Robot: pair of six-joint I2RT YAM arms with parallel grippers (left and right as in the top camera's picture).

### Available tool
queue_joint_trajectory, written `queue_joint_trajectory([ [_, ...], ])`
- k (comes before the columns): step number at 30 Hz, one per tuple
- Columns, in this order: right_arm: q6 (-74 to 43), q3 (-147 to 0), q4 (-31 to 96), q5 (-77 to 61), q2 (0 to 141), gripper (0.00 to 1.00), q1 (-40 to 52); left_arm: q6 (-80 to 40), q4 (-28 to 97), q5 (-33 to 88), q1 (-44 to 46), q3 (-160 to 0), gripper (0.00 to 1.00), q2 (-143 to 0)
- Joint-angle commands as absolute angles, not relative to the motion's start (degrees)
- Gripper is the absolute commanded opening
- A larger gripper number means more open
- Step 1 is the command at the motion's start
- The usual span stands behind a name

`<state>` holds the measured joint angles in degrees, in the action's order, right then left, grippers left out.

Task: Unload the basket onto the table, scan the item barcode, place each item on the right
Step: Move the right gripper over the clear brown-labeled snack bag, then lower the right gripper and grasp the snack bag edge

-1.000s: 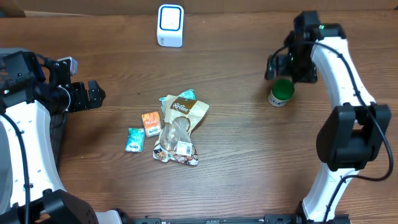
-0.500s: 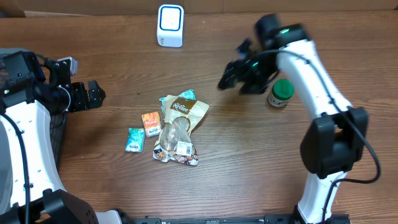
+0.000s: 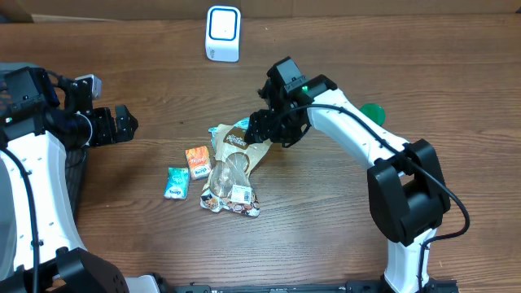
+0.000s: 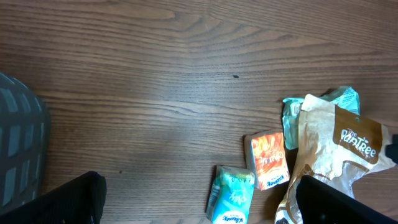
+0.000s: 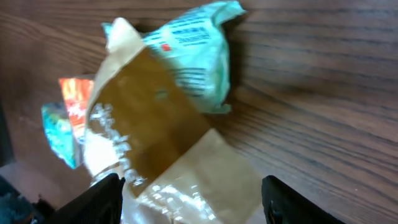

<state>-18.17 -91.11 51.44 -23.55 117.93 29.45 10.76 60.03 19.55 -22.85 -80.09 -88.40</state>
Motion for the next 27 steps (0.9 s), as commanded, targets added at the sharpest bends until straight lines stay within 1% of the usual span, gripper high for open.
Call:
queue_joint_trajectory([
  [1, -20.2, -89.6, 50.5, -22.7, 119.3, 0.69, 29.6, 12.0, 60.0, 20.4, -22.5, -81.1, 1.00, -88.4],
  [9, -20.2, -89.6, 49.7, -27.3, 119.4, 0.69, 30.2, 12.0, 60.0, 20.4, -22.5, -81.1, 1.00, -88.4],
  [16, -21.1, -87.8, 46.1, -27.2, 119.7, 0.69, 35.1, 12.0, 60.0, 20.4, -22.5, -81.1, 1.00, -88.4],
  [17, -21.5, -87.3, 45.1, -27.2, 119.7, 0.69, 35.3, 12.0, 60.0, 20.4, -22.5, -81.1, 1.00, -88.4],
  [21, -24.0, -83.9, 41.0, -27.5, 119.7, 0.61, 35.5, 12.0, 60.0, 20.4, -22.5, -81.1, 1.00, -88.4],
  [27, -20.1, -85.9, 40.7, -38.1, 119.0, 0.62, 33.8, 12.0, 60.0, 20.4, -22.5, -81.1, 1.00, -88.4],
])
